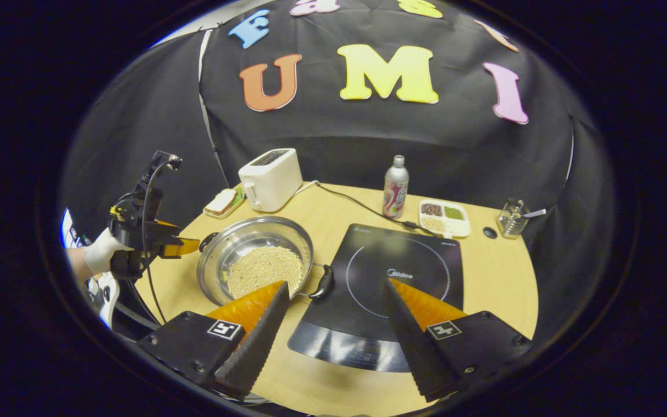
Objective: First push the handle of the pot to place it horizontally, then grasp the pot with both hands and set it on the induction cooktop.
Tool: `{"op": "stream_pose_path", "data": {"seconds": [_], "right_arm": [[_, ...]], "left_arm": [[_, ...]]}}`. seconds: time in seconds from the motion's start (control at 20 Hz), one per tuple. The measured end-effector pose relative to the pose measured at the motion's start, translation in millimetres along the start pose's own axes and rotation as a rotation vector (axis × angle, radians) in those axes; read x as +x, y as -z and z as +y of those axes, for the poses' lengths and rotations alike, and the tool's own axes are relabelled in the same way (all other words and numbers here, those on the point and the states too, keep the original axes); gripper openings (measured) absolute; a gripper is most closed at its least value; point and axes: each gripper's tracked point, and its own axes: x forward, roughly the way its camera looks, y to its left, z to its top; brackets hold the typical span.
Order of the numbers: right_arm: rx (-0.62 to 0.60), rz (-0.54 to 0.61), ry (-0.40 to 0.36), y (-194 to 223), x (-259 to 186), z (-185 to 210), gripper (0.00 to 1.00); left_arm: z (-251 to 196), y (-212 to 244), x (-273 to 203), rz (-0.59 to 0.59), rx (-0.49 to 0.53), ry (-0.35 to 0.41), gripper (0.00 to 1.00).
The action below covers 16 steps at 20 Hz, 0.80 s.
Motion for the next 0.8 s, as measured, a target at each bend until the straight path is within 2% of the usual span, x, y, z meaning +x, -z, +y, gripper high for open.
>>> {"op": "stream_pose_path", "data": {"seconds": [0.1, 0.15, 0.2, 0.25, 0.3, 0.35, 0.4, 0.65, 0.7, 0.75, 0.8], "right_arm": [[0.022, 0.059, -0.015, 6.2, 26.3, 7.8, 0.98], [0.039, 0.092, -0.007, 10.0, 38.9, 8.6, 0.94], [0.065, 0.128, -0.008, 15.5, 52.3, 11.4, 0.97], [0.084, 0.162, -0.011, 19.9, 65.3, 15.8, 0.92], [0.095, 0.187, -0.016, 22.1, 75.4, 17.9, 0.96], [0.096, 0.204, -0.016, 23.9, 84.9, 19.5, 0.89], [0.095, 0.228, -0.012, 27.1, 92.4, 21.4, 0.95], [0.112, 0.318, 0.022, 39.8, 121.5, 21.3, 0.95], [0.115, 0.337, 0.029, 42.8, 128.4, 22.4, 0.89], [0.119, 0.349, 0.038, 44.4, 132.6, 21.9, 0.88], [0.126, 0.367, 0.041, 46.8, 136.2, 22.7, 0.95]], "left_arm": [[-5.6, -5.4, 8.7, 0.009, -0.001, 0.014, 0.97], [-7.5, -7.5, 14.6, 0.015, 0.001, 0.018, 0.97], [-8.9, -6.2, 19.9, 0.029, 0.001, 0.02, 0.97], [-9.2, -7.6, 25.4, 0.04, 0.004, 0.02, 0.97], [-9.8, -7.1, 29.7, 0.055, 0.005, 0.023, 0.97], [-10.5, -5.0, 35.0, 0.076, 0.006, 0.029, 0.97], [-13.2, -3.8, 39.1, 0.089, 0.003, 0.043, 0.97], [-16.9, -0.7, 54.9, 0.147, -0.008, 0.07, 0.97], [-17.8, -3.1, 58.9, 0.156, -0.01, 0.074, 0.97], [-18.9, -3.1, 62.0, 0.167, -0.01, 0.079, 0.9], [-21.5, -2.5, 65.5, 0.179, -0.014, 0.09, 0.96]]}}
